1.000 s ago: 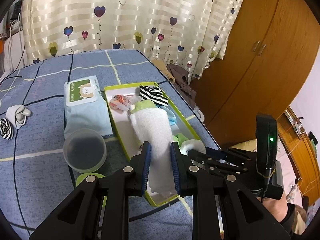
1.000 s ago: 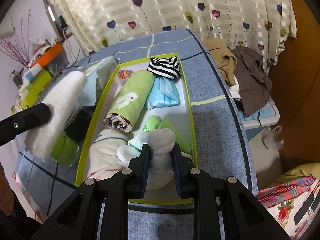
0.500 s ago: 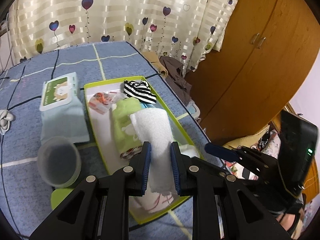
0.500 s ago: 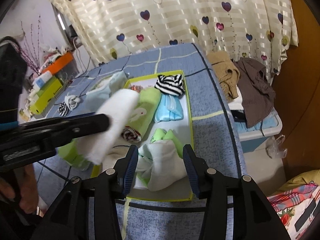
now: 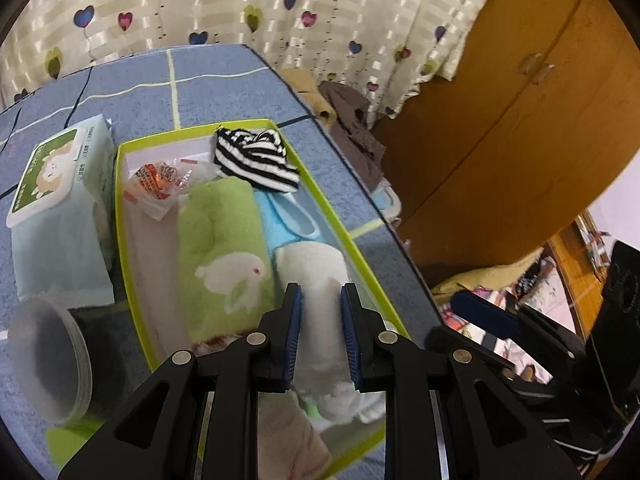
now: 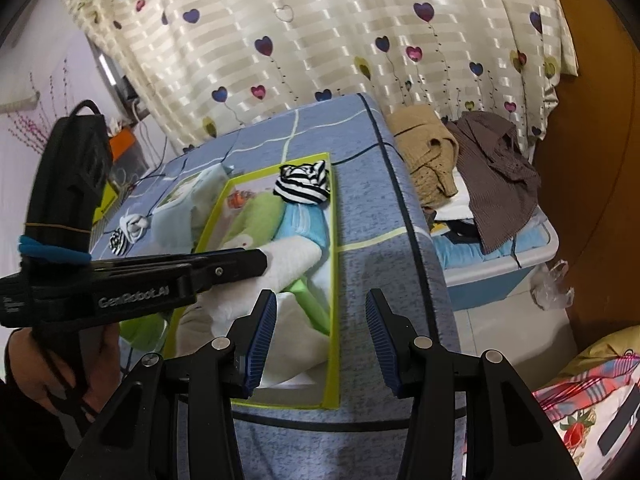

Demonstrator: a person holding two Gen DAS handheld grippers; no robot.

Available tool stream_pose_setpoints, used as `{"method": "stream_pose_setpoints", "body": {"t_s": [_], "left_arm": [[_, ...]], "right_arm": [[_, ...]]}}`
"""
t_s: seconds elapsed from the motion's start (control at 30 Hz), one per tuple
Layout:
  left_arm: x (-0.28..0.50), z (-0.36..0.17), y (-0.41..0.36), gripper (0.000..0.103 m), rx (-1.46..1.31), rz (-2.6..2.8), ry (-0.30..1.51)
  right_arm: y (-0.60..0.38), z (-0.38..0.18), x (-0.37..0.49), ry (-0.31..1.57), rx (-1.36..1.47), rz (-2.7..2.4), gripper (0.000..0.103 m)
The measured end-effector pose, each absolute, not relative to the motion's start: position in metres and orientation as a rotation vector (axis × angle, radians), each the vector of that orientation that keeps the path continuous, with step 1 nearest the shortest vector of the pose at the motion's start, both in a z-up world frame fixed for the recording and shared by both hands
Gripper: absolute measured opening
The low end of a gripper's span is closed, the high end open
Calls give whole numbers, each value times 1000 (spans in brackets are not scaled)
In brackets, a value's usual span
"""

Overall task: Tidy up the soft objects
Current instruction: 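Lower the cloth roll into the box with the left tool while the right releases the sock bundle, then open the left tool and withdraw both tools from the box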

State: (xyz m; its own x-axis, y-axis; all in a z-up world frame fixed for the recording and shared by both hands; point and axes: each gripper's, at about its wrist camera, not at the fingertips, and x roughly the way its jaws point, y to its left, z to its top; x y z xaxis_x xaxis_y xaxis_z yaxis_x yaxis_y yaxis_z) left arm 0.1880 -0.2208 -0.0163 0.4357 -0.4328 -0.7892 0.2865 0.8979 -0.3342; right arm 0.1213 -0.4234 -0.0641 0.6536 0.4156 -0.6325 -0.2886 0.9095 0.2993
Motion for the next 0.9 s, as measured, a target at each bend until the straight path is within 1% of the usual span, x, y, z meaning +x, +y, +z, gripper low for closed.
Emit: {"method": "stream_pose_setpoints", "body": {"t_s": [0.33,0.9], "left_arm": [[198,-23,-222,21,-158,-431,1012],[150,17,-193,22,-188,-475,924]], "right_arm": [[-422,-67,128,762,180,406,46],[-398,-43,110,725,126,411,46]]}}
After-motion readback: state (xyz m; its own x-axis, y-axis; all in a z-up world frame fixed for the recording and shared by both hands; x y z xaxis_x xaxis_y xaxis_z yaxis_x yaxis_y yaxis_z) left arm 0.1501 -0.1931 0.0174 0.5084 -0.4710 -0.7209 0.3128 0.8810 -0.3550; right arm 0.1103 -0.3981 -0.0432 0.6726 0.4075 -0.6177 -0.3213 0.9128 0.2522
